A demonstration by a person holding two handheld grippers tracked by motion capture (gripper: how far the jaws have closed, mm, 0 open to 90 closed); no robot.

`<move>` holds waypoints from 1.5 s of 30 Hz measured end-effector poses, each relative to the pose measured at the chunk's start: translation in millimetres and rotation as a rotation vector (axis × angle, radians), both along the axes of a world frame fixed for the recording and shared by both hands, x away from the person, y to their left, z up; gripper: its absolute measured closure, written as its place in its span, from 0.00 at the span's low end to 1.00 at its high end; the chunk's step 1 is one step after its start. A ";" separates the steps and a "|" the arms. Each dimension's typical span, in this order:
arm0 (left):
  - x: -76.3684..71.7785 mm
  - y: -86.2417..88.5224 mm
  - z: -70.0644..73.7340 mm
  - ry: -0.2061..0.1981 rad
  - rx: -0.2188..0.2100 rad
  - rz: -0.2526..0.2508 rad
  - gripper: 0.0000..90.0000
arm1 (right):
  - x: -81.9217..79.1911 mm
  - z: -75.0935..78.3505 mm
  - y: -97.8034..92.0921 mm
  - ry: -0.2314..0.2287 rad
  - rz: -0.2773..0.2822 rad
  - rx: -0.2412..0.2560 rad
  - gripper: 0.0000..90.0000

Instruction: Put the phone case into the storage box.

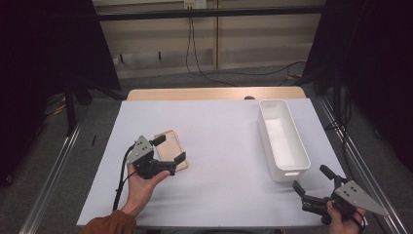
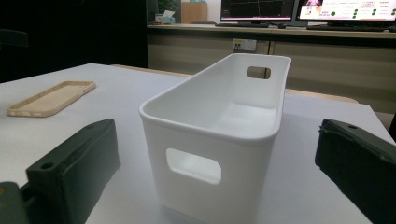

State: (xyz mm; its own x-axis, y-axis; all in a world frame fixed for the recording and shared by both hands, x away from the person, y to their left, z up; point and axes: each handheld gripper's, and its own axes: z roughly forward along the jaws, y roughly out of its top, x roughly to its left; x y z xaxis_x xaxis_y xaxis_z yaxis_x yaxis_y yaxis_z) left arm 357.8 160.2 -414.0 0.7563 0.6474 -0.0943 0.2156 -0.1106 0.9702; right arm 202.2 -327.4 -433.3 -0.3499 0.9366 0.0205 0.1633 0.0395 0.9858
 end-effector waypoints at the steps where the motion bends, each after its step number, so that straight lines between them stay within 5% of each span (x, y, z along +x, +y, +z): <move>1: 1.0 -1.0 0.3 0.000 -0.008 -0.001 0.04 | 0.0 0.0 0.2 0.001 0.000 0.001 0.00; 21: 36.2 -25.2 13.3 -0.002 0.001 -0.004 0.20 | 1.2 -0.5 0.9 0.005 0.007 0.003 0.00; 28: 46.5 -22.7 8.8 0.018 -0.014 -0.008 0.37 | 0.8 -0.7 0.1 0.005 0.007 0.005 0.00; 34: 48.4 -18.9 7.3 0.008 0.026 -0.019 0.53 | 1.1 -0.7 0.8 0.006 0.008 0.005 0.00; 45: 56.1 -14.8 4.0 0.088 0.040 -0.050 0.82 | 0.6 -0.7 0.6 0.005 0.007 0.004 0.00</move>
